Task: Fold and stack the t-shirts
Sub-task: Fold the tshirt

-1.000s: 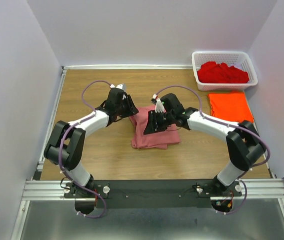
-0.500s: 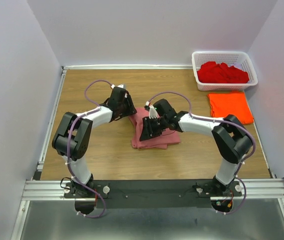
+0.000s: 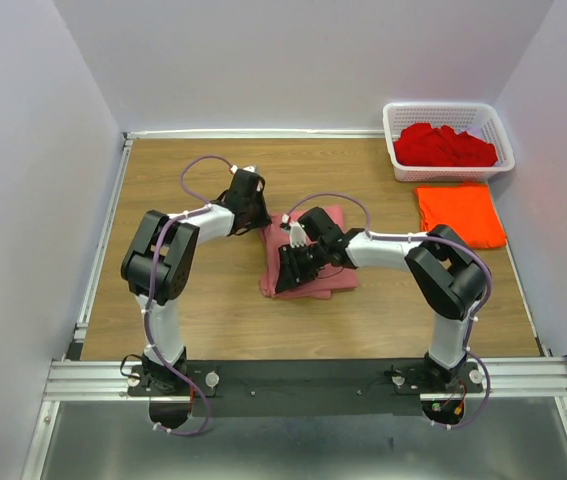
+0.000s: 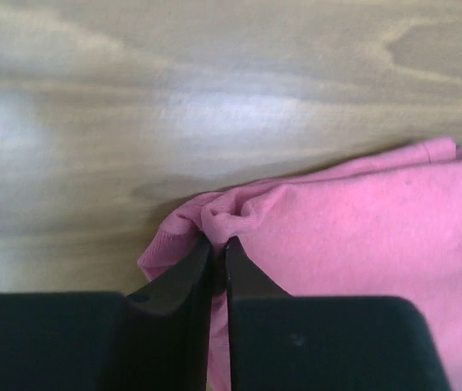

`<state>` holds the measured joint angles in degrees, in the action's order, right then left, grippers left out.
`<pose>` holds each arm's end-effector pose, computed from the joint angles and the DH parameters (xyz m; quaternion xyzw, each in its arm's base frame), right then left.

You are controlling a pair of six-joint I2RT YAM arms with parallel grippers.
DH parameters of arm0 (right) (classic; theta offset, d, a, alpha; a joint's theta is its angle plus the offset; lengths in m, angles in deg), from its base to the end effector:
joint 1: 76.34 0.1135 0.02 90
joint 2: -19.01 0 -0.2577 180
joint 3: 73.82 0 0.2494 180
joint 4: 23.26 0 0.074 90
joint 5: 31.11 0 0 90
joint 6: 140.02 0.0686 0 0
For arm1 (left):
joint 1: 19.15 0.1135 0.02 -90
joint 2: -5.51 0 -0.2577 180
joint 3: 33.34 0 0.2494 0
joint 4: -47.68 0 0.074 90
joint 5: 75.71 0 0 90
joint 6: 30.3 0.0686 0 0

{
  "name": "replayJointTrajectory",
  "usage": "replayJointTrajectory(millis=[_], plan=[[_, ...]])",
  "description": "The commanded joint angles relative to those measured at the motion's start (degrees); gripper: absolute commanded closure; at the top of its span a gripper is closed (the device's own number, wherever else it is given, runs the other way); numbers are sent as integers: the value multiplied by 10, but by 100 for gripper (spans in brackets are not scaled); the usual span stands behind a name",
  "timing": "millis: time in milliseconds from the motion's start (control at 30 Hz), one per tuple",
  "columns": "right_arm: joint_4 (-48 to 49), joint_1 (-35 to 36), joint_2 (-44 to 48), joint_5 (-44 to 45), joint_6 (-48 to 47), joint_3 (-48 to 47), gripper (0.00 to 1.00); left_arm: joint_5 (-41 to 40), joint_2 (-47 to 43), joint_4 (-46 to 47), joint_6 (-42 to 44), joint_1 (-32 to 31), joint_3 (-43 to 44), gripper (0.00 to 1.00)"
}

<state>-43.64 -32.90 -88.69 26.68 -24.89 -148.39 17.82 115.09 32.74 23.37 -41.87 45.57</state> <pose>0.2549 0.2918 0.1165 -0.2309 0.8870 0.3871 0.1001 0.3863 -0.1663 0.1273 -0.0981 0.9203 -0.2109 0.3145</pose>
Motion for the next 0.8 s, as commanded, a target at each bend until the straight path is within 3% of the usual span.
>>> replayJointTrajectory(millis=[0, 33, 200, 300, 400, 533, 633, 767], plan=[[-2, 18, -17, -22, -15, 24, 54, -65, 38, 8, 27, 7, 35, 89], [-2, 23, -17, -22, -15, 26, 54, -75, 46, 8, 29, 8, 43, 95], [-3, 30, -16, -24, -15, 31, 54, -92, 58, 8, 51, 13, 59, 95], [-5, 31, -8, -24, -7, 23, 54, -89, 51, 8, 64, 12, 62, 82], [-10, 30, 20, -20, 5, -1, 53, -91, 22, 5, 73, 12, 56, 55], [-24, 28, 69, 12, 15, -29, 46, -95, -37, -11, 86, 13, 56, 29], [-36, 11, 100, 16, 18, -32, 45, -95, -88, -37, 88, 13, 62, 18], [-58, -22, 140, 35, 10, -8, 44, -92, -167, -76, 79, 12, 49, 17]])
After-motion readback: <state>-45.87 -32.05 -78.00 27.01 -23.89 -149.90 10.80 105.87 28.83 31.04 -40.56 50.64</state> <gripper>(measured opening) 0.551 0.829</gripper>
